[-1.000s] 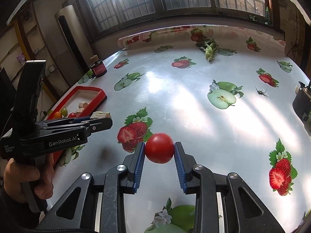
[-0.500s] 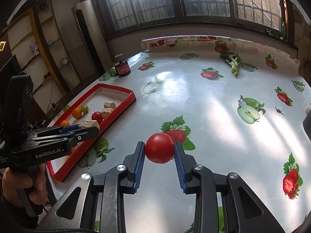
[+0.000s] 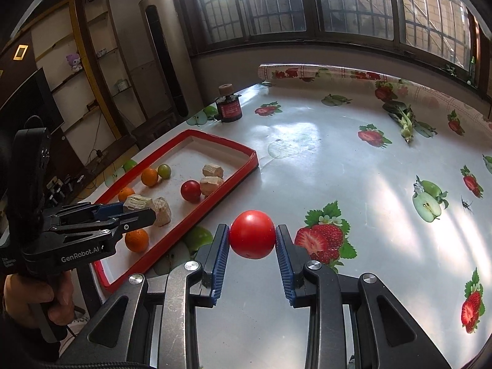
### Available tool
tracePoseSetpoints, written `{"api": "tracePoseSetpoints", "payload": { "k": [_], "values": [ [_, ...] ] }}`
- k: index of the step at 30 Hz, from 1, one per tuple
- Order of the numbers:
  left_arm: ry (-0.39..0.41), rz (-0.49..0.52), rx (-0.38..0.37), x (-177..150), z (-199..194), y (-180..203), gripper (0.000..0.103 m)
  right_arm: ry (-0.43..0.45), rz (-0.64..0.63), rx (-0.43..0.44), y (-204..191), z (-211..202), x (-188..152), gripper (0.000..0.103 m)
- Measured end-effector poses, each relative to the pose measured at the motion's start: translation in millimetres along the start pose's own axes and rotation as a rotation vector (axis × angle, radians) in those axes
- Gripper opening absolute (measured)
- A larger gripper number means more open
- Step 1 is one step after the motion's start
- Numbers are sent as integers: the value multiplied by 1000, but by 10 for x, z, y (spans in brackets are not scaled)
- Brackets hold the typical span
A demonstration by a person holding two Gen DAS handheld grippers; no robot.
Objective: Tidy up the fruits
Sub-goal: 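Carry tomato and block into the red tray and open both tools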
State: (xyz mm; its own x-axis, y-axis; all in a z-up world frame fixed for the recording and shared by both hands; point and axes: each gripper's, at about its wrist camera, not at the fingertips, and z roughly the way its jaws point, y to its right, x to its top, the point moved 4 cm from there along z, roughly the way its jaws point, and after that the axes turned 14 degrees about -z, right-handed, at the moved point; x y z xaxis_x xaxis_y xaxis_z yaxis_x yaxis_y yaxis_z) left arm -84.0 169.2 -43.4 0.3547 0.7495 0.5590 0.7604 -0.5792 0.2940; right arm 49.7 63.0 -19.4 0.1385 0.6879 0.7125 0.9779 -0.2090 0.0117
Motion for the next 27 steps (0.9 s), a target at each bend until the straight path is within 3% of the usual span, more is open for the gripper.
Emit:
{"api": "tracePoseSetpoints", "payload": {
  "k": [27],
  "values": [
    [15,-82,69,269,18,-593,35,-18,-75,88,-423,481,380,31]
  ]
}}
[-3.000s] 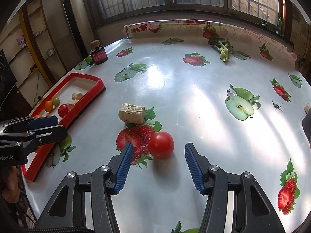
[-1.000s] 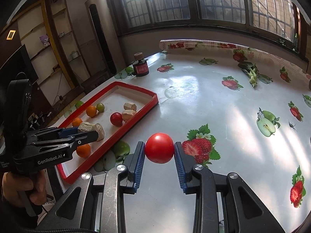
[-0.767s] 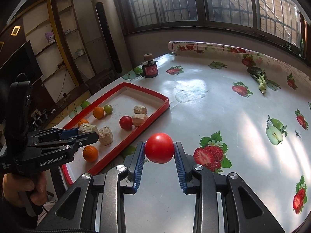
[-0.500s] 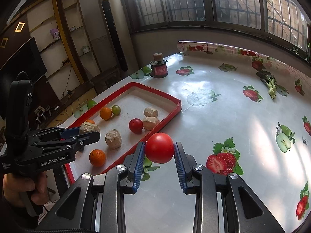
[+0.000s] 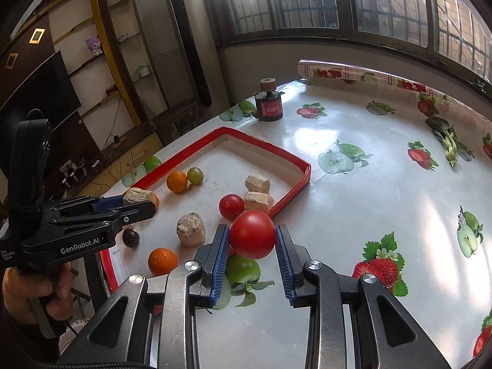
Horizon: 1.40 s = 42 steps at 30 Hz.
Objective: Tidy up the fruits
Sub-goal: 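Carry tomato and block into the red tray and open both tools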
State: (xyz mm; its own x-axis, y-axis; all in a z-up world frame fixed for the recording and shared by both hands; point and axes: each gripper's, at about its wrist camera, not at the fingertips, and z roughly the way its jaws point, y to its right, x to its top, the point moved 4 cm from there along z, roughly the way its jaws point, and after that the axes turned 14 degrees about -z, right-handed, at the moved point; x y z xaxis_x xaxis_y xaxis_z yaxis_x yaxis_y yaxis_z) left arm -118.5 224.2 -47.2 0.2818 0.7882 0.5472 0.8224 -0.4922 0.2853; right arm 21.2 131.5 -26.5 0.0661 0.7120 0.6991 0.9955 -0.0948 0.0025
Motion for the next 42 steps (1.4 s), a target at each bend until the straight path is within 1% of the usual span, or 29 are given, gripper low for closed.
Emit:
{"api": "tracePoseSetpoints", "payload": {
  "k": [11,22,34,37,42],
  "values": [
    [-28,-10,16,128,205,-41,35,-19,-6,10,89,311,191,31],
    [-73,-17,35,243,536,-15,35,-61,1,-7,316,778,407,31],
    [-107,-23,42,227,699,-16,35,-107,-11,-11,403,1148,445,31],
    [-112,-16,44,218,712,1,35,-107,-20,-28,405,1174,436,31],
    [-127,-9,46,195,763,40,35,-110,-21,-20,416,1192,428,33]
  ]
}}
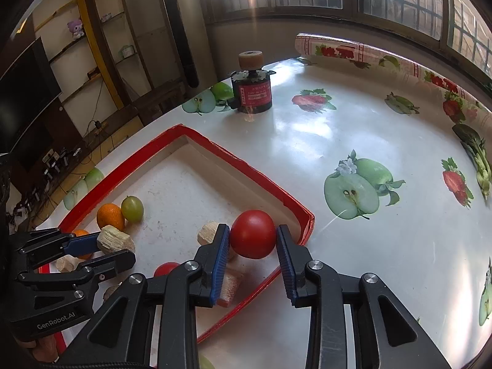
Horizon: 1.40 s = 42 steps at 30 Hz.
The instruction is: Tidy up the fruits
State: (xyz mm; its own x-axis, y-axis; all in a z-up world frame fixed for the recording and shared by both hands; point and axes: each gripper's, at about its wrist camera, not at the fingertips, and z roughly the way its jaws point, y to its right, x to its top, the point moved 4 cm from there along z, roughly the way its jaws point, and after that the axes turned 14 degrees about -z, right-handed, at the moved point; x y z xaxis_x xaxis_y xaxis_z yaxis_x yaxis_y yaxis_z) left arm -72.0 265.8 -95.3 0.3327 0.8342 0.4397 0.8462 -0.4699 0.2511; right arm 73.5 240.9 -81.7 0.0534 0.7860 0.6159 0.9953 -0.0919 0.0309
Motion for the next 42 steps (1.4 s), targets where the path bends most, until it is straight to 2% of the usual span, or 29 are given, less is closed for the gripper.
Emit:
{"api": "tracePoseSetpoints", "payload": {
  "k": [5,9,12,14,18,25,26,28,30,36,39,42],
  "values": [
    [0,4,14,-16,6,15,35,4,-3,9,-8,0,-4,34],
    [-2,-5,20,-25,1,-6,36,12,3,25,-15,-26,-7,40],
    [1,-14,26,-42,-23,-24,43,22,2,32,-37,-66,-5,47],
    [6,-12,26,-62,-50,-21,44,32,0,35,-48,-97,-5,51],
    [13,-8,35,-119,-106,-48,44,40,-6,32,-46,-158,-16,52],
    [40,-22,8,-252,-302,-142,44,59,-40,51,-81,-323,-80,52],
    [48,-17,5,-279,-348,-145,45,64,-47,56,-95,-354,-97,52],
    [79,-9,2,-336,-464,-152,60,76,-63,69,-120,-421,-130,54],
    [118,1,2,-396,-593,-158,67,93,-85,87,-159,-499,-162,58],
    [189,12,-1,-566,-905,-209,67,136,-207,119,-383,-758,-283,73],
    [224,30,14,-658,-1024,-234,75,148,-279,142,-528,-878,-372,81],
    [256,48,25,-763,-1134,-247,76,150,-339,163,-664,-988,-474,84]
  ]
}}
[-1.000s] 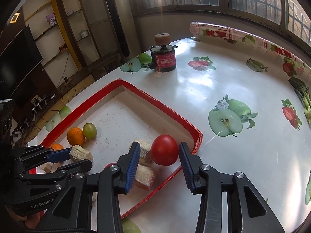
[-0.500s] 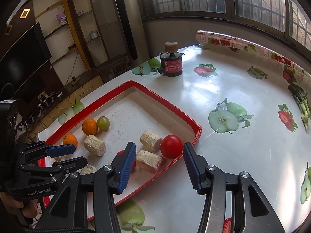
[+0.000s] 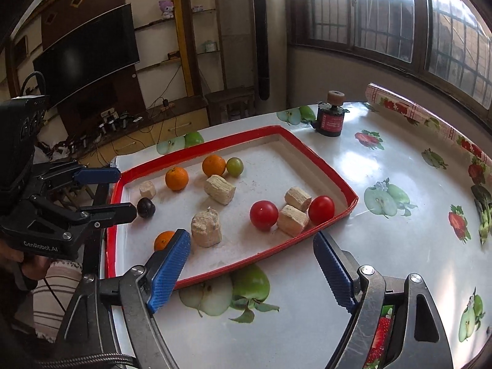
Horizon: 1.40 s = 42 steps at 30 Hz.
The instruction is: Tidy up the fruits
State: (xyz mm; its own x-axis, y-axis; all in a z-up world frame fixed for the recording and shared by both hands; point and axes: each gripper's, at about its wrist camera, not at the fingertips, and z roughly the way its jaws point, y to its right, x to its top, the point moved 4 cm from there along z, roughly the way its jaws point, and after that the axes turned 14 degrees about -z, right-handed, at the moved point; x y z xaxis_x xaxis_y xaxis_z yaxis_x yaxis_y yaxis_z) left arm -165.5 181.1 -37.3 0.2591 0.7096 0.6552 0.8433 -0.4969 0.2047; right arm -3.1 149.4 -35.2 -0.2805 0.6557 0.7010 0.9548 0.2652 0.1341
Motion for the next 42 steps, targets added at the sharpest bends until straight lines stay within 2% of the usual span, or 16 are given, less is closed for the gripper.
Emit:
{"api": "tracePoseSetpoints", "payload": {
  "k": [5,12,16,22,26,42],
  "values": [
    [33,18,15,-111,-196,-48,76,5,-70,32,-224,-146,-81,85],
    [70,30,34,-240,-433,-68,78,60,-113,69,-383,-422,-139,89],
    [108,29,32,-276,-554,-62,82,87,-154,54,-478,-553,-161,93],
    [137,37,22,-308,-658,-29,82,100,-183,47,-568,-645,-205,95],
    [153,55,36,-341,-731,11,82,98,-188,38,-606,-686,-262,95],
    [201,71,15,-404,-971,99,82,138,-194,9,-686,-983,-399,96]
  ]
}}
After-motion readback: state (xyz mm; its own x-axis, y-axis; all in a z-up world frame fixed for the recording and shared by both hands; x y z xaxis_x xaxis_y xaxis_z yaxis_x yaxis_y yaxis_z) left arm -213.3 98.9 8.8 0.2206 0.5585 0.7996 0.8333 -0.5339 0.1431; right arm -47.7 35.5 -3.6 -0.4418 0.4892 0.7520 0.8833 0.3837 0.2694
